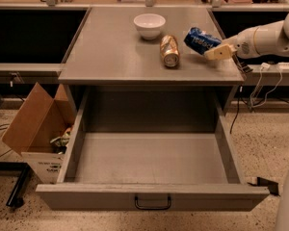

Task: Pick pepsi can from top drawer and place on counter

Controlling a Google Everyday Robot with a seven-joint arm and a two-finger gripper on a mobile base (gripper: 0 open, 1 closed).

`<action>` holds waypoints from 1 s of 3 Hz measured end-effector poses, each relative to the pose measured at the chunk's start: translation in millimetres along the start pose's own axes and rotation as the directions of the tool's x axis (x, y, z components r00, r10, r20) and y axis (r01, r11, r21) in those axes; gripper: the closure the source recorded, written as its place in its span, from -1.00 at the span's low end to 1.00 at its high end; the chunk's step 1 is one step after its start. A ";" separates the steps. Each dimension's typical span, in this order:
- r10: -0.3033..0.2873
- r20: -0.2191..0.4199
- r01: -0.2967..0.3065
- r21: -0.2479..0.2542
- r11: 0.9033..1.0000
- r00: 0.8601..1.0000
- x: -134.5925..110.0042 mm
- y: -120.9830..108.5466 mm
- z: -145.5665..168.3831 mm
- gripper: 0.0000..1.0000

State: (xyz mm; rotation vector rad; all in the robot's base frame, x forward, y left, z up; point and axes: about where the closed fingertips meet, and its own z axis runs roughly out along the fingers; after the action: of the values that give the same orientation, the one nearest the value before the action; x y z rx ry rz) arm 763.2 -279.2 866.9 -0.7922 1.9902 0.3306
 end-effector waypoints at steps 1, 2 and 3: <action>0.017 -0.025 -0.018 -0.016 1.000 1.000 5.5 -2.4 11.5 -0.29; 0.027 -0.047 -0.028 -0.031 0.999 0.999 10.5 -4.7 21.7 -0.91; 0.028 -0.056 -0.031 -0.038 0.999 0.998 12.5 -6.1 26.1 -1.00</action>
Offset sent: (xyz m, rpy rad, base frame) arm 0.0194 -0.0040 -0.0190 -0.0044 0.0751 0.0012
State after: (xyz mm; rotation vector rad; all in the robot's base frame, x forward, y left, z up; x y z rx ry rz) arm 780.2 -275.2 843.1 -0.8051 2.0544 0.3694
